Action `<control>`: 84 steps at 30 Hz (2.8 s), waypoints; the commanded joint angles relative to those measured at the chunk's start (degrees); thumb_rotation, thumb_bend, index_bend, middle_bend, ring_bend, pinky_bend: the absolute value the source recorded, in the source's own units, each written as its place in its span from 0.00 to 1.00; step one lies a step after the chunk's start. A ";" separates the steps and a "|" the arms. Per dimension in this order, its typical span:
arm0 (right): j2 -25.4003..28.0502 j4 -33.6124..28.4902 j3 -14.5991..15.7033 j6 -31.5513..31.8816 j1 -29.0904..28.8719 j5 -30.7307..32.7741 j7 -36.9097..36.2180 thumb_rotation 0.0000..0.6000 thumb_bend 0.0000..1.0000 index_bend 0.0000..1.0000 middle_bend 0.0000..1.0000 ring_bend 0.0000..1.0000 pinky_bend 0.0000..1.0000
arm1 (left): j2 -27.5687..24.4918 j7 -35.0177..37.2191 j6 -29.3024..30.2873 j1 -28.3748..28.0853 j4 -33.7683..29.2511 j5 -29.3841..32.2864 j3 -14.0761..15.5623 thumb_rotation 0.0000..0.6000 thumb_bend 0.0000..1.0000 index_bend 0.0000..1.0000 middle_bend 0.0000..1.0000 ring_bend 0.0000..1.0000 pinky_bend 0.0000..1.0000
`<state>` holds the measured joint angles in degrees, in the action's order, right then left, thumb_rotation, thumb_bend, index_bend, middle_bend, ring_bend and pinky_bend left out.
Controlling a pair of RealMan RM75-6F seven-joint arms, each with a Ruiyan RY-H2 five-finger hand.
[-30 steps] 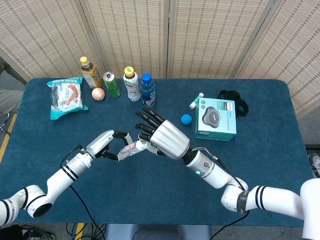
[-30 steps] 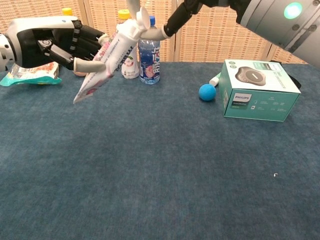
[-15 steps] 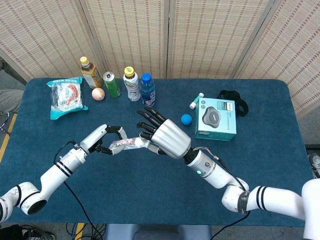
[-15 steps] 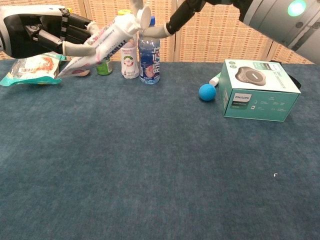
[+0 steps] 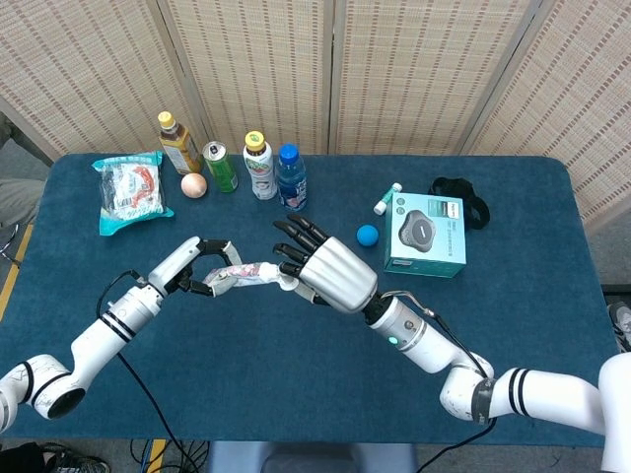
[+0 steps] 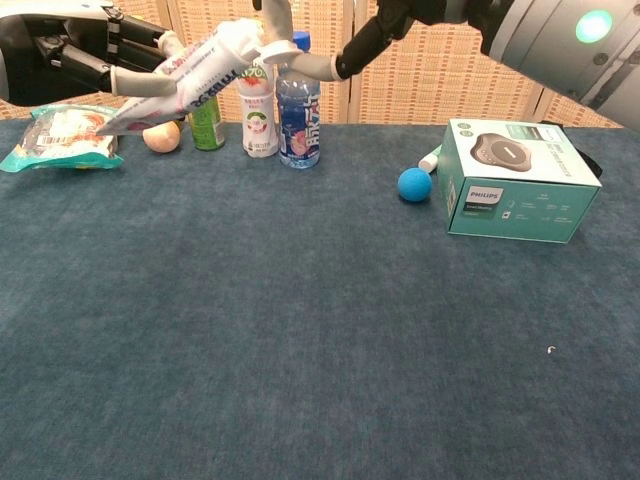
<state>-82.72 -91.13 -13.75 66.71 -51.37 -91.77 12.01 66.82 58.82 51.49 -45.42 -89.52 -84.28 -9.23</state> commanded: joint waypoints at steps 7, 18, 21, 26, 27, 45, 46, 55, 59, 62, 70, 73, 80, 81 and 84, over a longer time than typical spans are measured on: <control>1.10 -0.94 -0.27 1.73 0.46 -1.25 -1.54 1.00 0.25 0.59 0.35 0.09 0.11 | -0.56 -1.44 -0.12 0.21 0.23 -0.30 0.36 1.00 0.33 0.67 0.65 0.43 0.28; 6.25 -5.15 -1.17 4.36 2.77 -1.49 0.28 1.00 0.18 0.41 0.31 0.07 0.11 | 2.49 -13.23 1.28 0.68 4.69 -0.32 1.44 1.00 0.33 0.67 0.64 0.42 0.28; 8.48 -6.57 -1.45 5.21 4.01 -0.98 1.45 1.00 0.17 0.40 0.30 0.06 0.11 | 4.63 -18.71 2.68 1.33 7.20 -0.18 1.96 1.00 0.33 0.67 0.64 0.42 0.28; 11.62 -8.30 -1.49 6.65 6.29 -0.12 2.32 1.00 0.17 0.40 0.30 0.06 0.11 | 9.28 -25.39 4.69 2.60 11.95 0.13 3.05 1.00 0.33 0.66 0.64 0.42 0.28; 12.16 -8.48 -1.37 6.73 6.69 0.07 2.50 1.00 0.17 0.40 0.30 0.05 0.11 | 10.19 -26.71 5.22 2.84 13.18 -0.04 3.28 1.00 0.33 0.66 0.64 0.42 0.28; 17.05 -9.05 0.02 8.57 12.39 2.49 1.44 1.00 0.17 0.39 0.29 0.05 0.11 | 20.67 -38.53 9.00 5.61 30.00 -4.31 8.29 1.00 0.33 0.48 0.52 0.31 0.23; 17.23 -9.03 0.05 8.73 12.69 2.57 1.35 1.00 0.17 0.39 0.29 0.05 0.11 | 20.45 -38.83 8.53 5.72 29.62 -3.97 8.36 1.00 0.33 0.45 0.48 0.28 0.22; 18.92 -9.61 0.93 9.47 15.42 3.66 0.92 1.00 0.17 0.33 0.27 0.04 0.11 | 16.36 -45.76 7.26 7.41 23.06 -1.11 8.27 1.00 0.33 0.26 0.29 0.14 0.16; 20.27 -9.91 1.83 9.82 17.34 4.65 1.87 1.00 0.17 0.32 0.26 0.04 0.11 | 13.92 -49.04 9.79 9.38 19.43 0.64 7.32 1.00 0.33 0.25 0.29 0.14 0.16; 21.55 -10.38 2.52 10.42 19.48 6.60 2.90 1.00 0.17 0.31 0.26 0.04 0.11 | 11.58 -51.75 12.58 11.58 16.12 2.21 6.64 1.00 0.33 0.26 0.29 0.15 0.16; 23.54 -9.43 5.27 12.86 26.20 11.56 3.95 1.00 0.17 0.31 0.25 0.04 0.11 | 6.82 -55.56 22.52 19.41 10.41 5.81 5.40 1.00 0.33 0.30 0.29 0.16 0.16; 23.23 -7.96 6.11 14.53 28.55 12.31 3.46 1.00 0.17 0.31 0.25 0.04 0.11 | 5.98 -55.66 26.09 22.35 9.24 6.36 5.42 1.00 0.33 0.31 0.29 0.16 0.16; 20.79 -4.02 7.69 19.41 34.80 14.68 2.14 1.00 0.17 0.29 0.25 0.04 0.11 | 5.96 -58.15 35.26 29.61 8.32 5.85 6.42 1.00 0.33 0.42 0.33 0.17 0.16; 20.46 -3.75 7.85 20.02 35.58 14.96 1.98 1.00 0.17 0.29 0.25 0.04 0.11 | 5.80 -58.58 35.81 30.33 7.97 5.85 6.65 1.00 0.33 0.42 0.33 0.17 0.16; 19.73 -3.49 8.40 21.55 37.90 15.60 1.07 1.00 0.17 0.29 0.25 0.04 0.11 | 5.24 -59.62 37.10 32.26 6.39 5.93 7.11 1.00 0.33 0.42 0.33 0.17 0.16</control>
<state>-62.37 -95.05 -5.81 87.47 -14.58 -76.72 13.69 72.37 -0.17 87.85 -13.93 -82.41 -78.36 -2.47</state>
